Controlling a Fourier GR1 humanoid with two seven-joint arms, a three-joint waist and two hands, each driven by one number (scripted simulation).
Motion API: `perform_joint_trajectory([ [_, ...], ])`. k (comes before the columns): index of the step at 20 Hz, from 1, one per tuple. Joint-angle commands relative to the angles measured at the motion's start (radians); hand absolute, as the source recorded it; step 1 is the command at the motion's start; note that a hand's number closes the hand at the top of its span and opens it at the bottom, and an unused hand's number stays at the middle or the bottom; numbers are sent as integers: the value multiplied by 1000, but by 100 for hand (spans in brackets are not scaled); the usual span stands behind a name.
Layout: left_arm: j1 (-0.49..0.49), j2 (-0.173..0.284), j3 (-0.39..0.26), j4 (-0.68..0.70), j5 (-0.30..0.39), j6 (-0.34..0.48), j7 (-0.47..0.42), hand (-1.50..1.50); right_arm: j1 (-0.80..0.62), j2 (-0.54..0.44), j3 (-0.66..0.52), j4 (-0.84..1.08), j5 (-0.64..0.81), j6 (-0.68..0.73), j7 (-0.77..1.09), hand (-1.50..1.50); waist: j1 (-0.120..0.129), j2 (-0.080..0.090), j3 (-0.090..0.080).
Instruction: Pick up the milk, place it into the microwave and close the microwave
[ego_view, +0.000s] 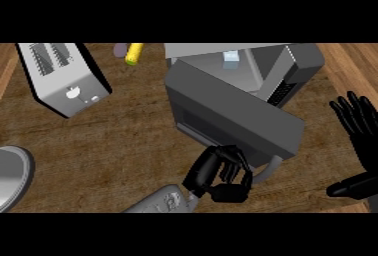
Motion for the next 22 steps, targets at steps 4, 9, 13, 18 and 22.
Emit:
perform_joint_trajectory([
  [4, -147, -9, 28, 43, 122, 78, -37, 150, -36, -55, 22, -82, -75, 94, 65, -150, -58, 12, -1],
  [9, -234, -9, 85, 111, 206, 112, -21, 150, -63, -31, 44, -117, -116, 86, 99, -150, -88, 25, 0],
  [13, -279, -9, 118, 161, 271, 130, -19, 150, -60, -32, 49, -133, -165, 105, 128, -150, -117, 34, 1],
  [18, -323, -9, 218, 174, 361, 125, -94, 150, -80, -61, 45, -146, -213, 127, 165, -150, -130, 49, -4],
  [22, -342, -9, 243, 221, 408, 134, -131, 150, -78, -89, 35, -164, -243, 142, 186, -150, -168, 53, -2],
])
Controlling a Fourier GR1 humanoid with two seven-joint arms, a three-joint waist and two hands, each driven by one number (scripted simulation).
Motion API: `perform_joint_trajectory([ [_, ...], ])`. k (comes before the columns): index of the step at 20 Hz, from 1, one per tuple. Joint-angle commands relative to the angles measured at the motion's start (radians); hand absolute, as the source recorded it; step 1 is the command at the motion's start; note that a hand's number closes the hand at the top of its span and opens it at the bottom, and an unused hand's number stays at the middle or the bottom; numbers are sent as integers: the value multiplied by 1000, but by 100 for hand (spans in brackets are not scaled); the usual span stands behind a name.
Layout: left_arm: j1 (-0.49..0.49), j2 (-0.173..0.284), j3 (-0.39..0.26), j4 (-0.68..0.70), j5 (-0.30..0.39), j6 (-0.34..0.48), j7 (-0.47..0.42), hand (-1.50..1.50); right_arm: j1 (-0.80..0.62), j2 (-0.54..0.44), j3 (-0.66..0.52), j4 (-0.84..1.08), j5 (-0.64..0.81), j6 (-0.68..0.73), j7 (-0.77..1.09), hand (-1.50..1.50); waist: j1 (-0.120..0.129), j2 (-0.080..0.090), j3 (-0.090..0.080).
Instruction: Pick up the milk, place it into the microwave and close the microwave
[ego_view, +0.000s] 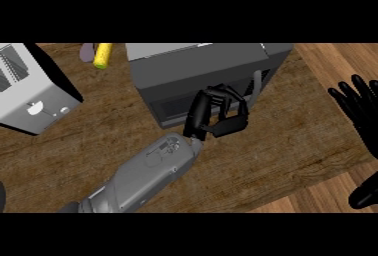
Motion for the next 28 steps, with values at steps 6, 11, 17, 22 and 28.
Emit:
perform_joint_trajectory([
  [6, -69, 0, 69, 87, 95, -19, -93, 150, -28, -46, -15, -27, -59, 20, 45, -150, -31, 15, 2],
  [11, -88, 0, 65, 96, 126, -21, -130, 150, -60, -53, -13, -32, -93, 18, 68, -150, -29, 20, 3],
  [17, -82, 0, 67, 116, 162, -33, -178, 150, -64, -72, -24, -40, -138, 31, 83, -150, -44, 22, 4],
  [22, -77, 0, 53, 128, 184, -35, -214, 150, -82, -84, -27, -42, -163, 26, 103, -150, -44, 27, 4],
  [28, -94, 0, 55, 142, 205, -33, -246, 150, -88, -103, -34, -38, -195, 30, 125, -150, -48, 31, 6],
])
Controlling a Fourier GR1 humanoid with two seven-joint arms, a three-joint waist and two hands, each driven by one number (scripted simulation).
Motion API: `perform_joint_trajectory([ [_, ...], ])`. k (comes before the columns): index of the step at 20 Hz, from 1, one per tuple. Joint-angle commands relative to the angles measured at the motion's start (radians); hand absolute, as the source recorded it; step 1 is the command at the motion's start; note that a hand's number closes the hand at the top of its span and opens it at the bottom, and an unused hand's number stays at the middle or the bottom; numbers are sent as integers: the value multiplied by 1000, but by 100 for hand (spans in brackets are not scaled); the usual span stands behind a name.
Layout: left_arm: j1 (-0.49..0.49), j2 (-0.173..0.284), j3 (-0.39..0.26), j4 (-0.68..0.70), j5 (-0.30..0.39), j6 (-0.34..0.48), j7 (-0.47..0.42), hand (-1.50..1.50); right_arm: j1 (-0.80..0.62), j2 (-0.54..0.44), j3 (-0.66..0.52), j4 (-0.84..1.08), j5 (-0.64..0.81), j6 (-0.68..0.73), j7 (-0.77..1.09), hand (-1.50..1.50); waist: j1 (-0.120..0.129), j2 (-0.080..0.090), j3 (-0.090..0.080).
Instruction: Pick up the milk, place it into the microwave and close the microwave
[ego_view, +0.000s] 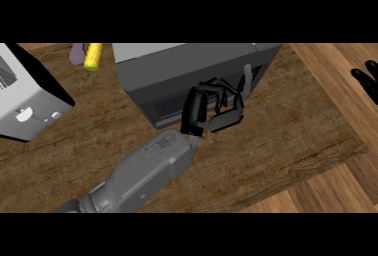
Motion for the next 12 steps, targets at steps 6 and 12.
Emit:
perform_joint_trajectory([
  [6, -60, 1, 37, 95, 49, -21, -26, 150, -15, -45, -19, -2, -48, 9, 34, -150, -18, 15, -2],
  [12, -70, 1, 32, 102, 72, -27, -54, 150, -30, -52, -21, -2, -80, 3, 50, -150, -12, 17, -2],
])
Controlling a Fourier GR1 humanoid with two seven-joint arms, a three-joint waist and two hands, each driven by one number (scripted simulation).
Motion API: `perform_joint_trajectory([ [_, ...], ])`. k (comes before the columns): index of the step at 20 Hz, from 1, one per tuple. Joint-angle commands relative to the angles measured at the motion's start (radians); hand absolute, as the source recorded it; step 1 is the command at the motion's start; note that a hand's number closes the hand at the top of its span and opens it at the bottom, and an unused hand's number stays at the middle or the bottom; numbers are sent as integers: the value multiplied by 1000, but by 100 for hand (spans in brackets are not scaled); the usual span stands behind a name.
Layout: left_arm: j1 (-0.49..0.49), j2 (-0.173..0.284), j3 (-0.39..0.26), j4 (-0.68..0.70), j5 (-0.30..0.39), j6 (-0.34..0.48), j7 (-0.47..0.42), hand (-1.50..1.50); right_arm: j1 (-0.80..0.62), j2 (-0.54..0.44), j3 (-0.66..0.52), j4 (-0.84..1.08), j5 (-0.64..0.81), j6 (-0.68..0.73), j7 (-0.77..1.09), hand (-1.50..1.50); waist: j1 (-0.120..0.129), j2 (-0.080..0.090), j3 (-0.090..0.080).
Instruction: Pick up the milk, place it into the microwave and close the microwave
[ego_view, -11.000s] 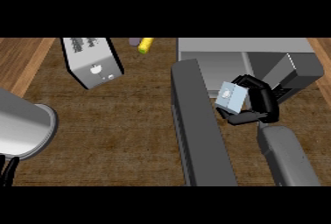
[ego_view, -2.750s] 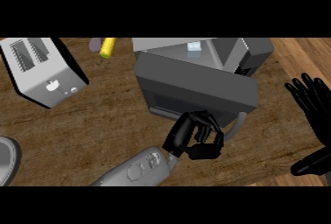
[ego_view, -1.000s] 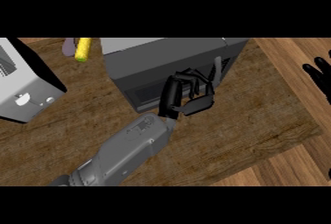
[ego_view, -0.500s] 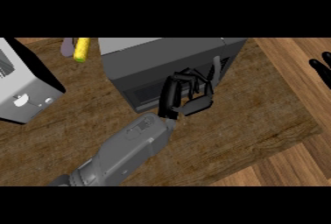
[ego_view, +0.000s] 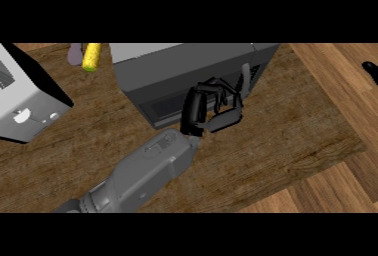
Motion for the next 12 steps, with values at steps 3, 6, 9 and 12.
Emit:
perform_joint_trajectory([
  [3, -71, 1, 40, 94, 35, -19, 7, 150, -10, -19, -10, 6, -29, -5, 21, -150, 0, 13, -2],
  [6, -70, 1, 29, 96, 50, -21, 4, 150, -18, -28, 5, -7, -57, 24, 31, -150, -5, 14, -2],
  [9, -72, 1, 20, 100, 54, -30, -14, 150, -22, -32, 14, -6, -75, 38, 39, -150, -2, 21, -1],
  [12, -89, 1, 17, 106, 67, -25, -8, 150, -19, -38, 24, -6, -92, 56, 48, -150, -4, 17, 0],
])
